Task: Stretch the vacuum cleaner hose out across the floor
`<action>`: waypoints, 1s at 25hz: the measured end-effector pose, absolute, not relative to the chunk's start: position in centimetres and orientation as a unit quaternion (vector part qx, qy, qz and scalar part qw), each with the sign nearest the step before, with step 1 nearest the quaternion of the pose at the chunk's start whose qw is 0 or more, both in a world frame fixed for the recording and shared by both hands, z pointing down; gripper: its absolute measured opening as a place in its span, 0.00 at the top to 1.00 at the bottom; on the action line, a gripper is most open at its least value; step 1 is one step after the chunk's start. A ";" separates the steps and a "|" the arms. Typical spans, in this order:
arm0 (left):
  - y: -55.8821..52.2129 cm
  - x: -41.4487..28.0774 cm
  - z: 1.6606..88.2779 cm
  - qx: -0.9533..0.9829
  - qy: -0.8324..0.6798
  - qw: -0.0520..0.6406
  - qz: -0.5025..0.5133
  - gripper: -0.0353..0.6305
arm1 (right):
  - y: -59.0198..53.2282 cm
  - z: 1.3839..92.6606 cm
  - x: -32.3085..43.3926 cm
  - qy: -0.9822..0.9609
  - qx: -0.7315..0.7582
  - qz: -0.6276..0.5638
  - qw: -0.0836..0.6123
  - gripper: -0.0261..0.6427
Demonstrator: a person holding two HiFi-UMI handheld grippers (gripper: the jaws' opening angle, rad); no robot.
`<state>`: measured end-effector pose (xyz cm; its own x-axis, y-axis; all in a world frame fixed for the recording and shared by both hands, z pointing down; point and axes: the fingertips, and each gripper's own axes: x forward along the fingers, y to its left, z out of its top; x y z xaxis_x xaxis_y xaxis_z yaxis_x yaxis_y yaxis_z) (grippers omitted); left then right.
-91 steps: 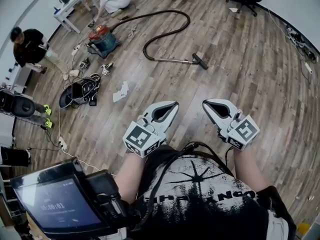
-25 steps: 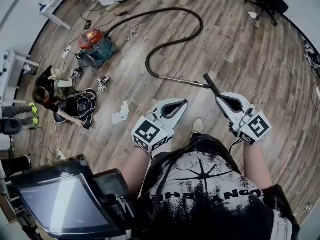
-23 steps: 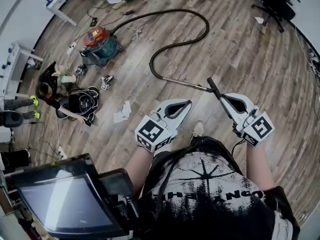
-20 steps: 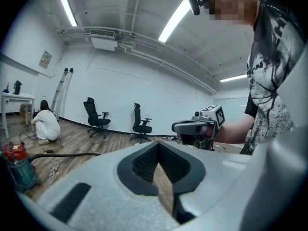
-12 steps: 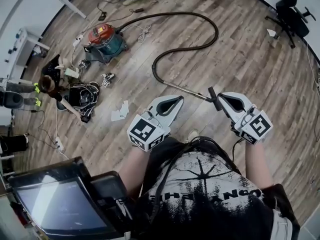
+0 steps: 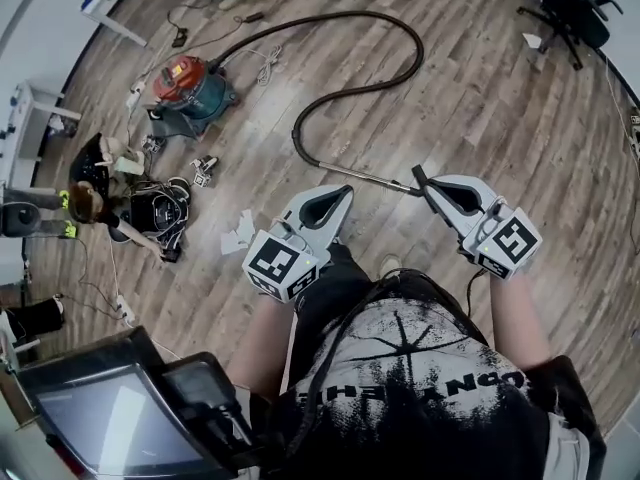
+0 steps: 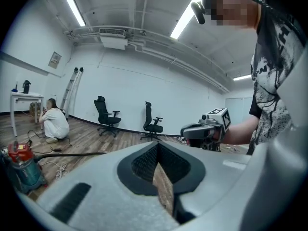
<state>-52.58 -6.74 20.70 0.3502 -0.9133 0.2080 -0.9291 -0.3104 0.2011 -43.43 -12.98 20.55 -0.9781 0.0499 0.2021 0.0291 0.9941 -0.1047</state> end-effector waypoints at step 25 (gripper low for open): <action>-17.2 -60.8 24.7 0.882 -0.426 0.191 0.067 0.94 | -20.7 24.3 -51.8 -0.982 0.105 0.085 0.129 0.95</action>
